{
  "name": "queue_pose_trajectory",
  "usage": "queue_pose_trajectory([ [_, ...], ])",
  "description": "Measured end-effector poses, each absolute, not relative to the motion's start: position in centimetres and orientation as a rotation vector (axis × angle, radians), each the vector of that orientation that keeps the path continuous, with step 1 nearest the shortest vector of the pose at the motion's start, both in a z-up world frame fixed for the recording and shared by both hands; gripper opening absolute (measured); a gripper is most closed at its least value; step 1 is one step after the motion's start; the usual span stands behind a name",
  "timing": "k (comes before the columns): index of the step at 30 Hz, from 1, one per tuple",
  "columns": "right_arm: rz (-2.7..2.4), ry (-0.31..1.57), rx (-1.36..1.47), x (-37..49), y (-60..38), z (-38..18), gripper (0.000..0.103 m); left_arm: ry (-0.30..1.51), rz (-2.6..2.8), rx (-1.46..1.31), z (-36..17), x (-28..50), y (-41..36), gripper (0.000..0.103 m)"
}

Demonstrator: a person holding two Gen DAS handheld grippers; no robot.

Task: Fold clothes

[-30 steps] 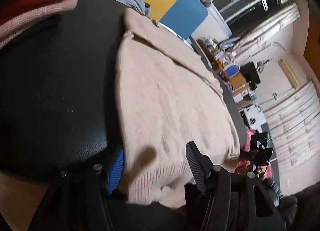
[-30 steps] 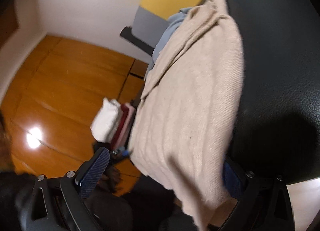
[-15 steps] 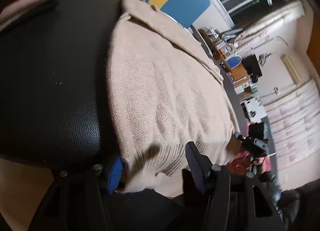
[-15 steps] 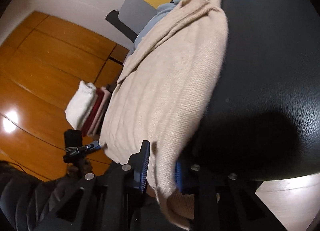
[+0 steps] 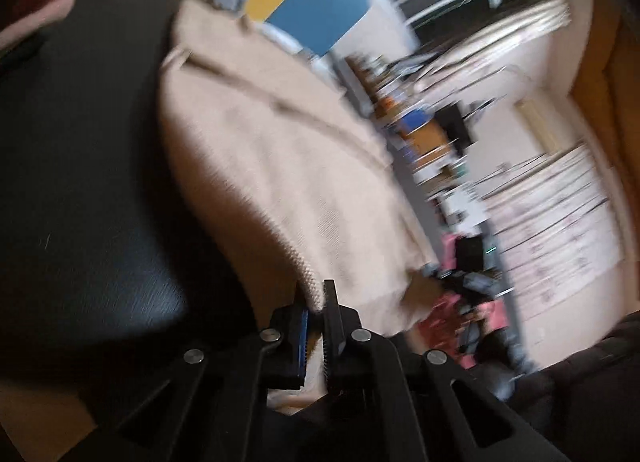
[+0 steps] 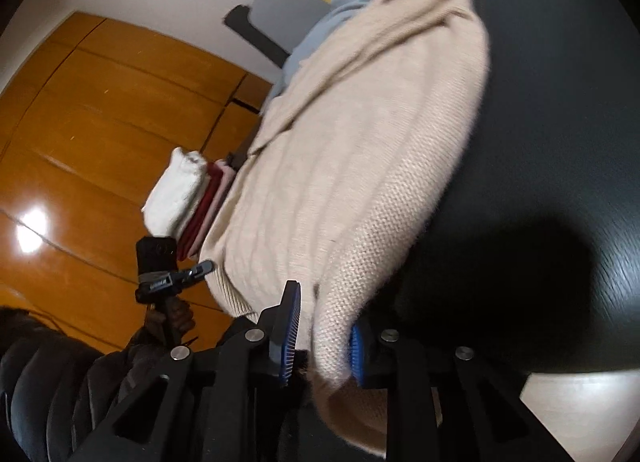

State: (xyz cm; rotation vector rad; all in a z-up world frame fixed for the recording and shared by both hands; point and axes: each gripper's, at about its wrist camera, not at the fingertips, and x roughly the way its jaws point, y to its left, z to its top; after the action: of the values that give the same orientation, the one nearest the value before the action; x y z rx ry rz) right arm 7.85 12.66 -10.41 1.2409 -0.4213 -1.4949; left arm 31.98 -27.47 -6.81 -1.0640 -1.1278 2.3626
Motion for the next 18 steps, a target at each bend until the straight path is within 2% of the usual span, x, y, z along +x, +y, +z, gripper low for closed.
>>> queue_pose_trajectory([
  [5,-1.482,-0.455,1.116,5.6,10.5,-7.2,0.018,-1.189,2.365,-0.762,-2.9,28.9,-31.1,0.004],
  [10,-1.525,-0.516,1.032,0.2,7.5,-4.7,0.018,-1.215,2.409,-0.569,-0.8,22.5,-35.3,0.004],
  [15,-1.658,-0.580,1.038,-7.9,5.0,-4.6,0.018,-1.385,2.452,-0.701,-5.3,12.8,-39.7,0.004],
  [18,-1.711,-0.609,1.126,-11.5,3.4,-6.7,0.019,-1.467,2.447,-0.904,-9.9,9.3,-40.9,0.004],
])
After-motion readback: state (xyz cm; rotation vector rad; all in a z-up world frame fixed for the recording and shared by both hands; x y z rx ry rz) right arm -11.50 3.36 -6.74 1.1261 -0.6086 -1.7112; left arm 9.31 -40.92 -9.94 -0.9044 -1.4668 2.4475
